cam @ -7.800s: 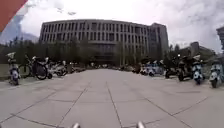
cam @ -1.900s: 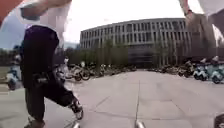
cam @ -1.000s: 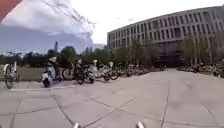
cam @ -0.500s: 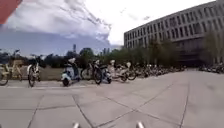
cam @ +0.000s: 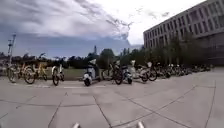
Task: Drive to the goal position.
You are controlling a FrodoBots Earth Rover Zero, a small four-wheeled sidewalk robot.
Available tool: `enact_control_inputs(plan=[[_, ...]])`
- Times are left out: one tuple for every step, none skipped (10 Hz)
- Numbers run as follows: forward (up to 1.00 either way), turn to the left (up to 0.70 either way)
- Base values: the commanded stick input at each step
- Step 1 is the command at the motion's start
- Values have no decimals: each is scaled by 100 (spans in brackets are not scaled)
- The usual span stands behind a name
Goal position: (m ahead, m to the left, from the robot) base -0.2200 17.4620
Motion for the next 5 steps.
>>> enact_control_inputs(plan=[[0,70],[0,70],[0,70],[0,70],[0,70]])
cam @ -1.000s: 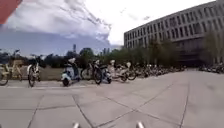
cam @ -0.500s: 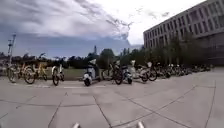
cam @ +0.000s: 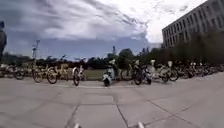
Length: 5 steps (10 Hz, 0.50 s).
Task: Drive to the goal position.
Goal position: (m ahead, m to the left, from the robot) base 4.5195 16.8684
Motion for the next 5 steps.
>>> enact_control_inputs(plan=[[0,70],[0,70],[0,70],[0,70],[0,70]])
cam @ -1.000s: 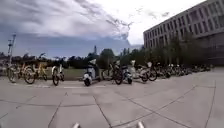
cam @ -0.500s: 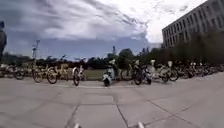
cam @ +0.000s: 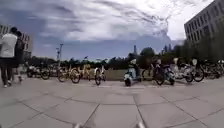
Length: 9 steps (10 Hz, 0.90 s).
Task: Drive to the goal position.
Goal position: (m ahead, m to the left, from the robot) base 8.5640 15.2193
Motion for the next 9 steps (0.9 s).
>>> enact_control_inputs(plan=[[0,70],[0,70],[0,70],[0,70],[0,70],[0,70],[0,70],[0,70],[0,70]])
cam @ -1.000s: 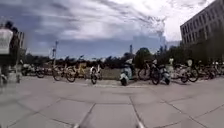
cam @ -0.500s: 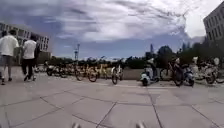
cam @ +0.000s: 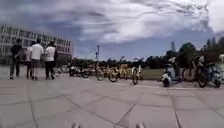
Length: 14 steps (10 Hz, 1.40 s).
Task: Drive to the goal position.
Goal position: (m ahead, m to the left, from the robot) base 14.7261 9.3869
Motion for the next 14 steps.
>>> enact_control_inputs(plan=[[0,70],[0,70],[0,70],[0,70],[0,70],[0,70],[0,70],[0,70],[0,70],[0,70],[0,70],[0,70],[0,70],[0,70]])
